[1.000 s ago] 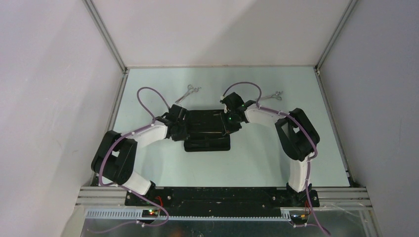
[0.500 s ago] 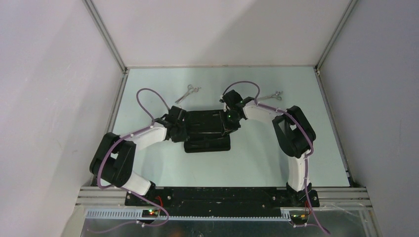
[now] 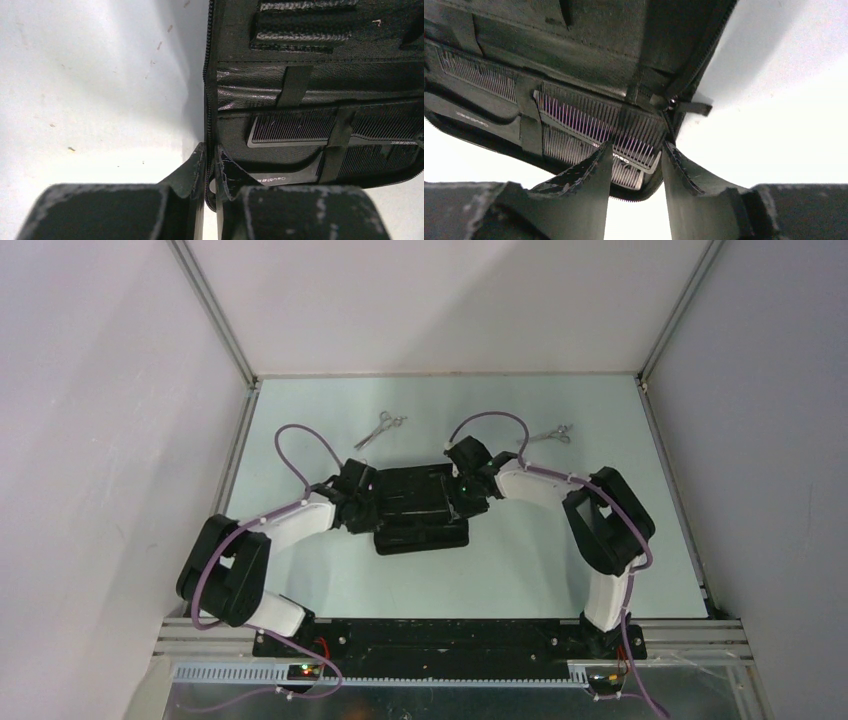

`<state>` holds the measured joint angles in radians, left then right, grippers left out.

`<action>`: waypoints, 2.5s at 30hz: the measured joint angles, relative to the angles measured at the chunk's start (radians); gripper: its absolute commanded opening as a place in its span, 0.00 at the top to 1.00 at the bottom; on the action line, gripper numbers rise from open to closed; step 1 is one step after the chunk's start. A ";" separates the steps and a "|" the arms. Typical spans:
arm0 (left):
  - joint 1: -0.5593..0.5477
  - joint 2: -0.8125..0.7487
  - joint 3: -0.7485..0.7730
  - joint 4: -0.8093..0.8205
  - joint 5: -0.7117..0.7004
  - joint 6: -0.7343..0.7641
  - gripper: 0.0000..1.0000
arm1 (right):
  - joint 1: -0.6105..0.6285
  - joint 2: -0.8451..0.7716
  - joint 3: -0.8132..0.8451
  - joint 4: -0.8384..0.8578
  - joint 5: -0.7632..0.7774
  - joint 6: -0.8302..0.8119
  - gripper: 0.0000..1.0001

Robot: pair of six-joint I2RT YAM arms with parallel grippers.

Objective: Sort the hair-cutting tools
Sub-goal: Place the comb in the hairdressing tool bag, then move the scissors to the center of the board.

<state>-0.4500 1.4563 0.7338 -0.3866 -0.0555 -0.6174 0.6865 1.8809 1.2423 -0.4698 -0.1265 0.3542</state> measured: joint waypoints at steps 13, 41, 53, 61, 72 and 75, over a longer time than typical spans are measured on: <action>-0.011 -0.011 -0.001 -0.020 0.006 -0.004 0.87 | 0.100 -0.129 -0.033 -0.031 0.209 -0.046 0.62; -0.012 -0.013 -0.001 -0.024 0.002 0.004 0.87 | 0.167 0.027 0.000 0.142 0.194 -0.376 0.70; -0.013 -0.014 -0.001 -0.027 -0.006 0.008 0.75 | 0.179 0.031 0.005 0.166 0.214 -0.546 0.57; -0.013 -0.192 0.000 -0.088 -0.070 0.006 0.34 | 0.117 -0.145 -0.004 0.139 0.227 -0.460 0.34; 0.087 -0.584 0.066 -0.181 -0.189 0.042 0.00 | -0.334 -0.276 0.006 0.127 0.347 -0.214 0.23; 0.122 -0.664 0.080 -0.192 -0.254 0.083 0.00 | -0.382 -0.205 0.059 0.093 0.407 -0.167 0.23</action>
<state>-0.3279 0.7925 0.8143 -0.5781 -0.3092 -0.5343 0.3046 1.6760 1.3010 -0.3763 0.2802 0.1875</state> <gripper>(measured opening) 0.995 0.764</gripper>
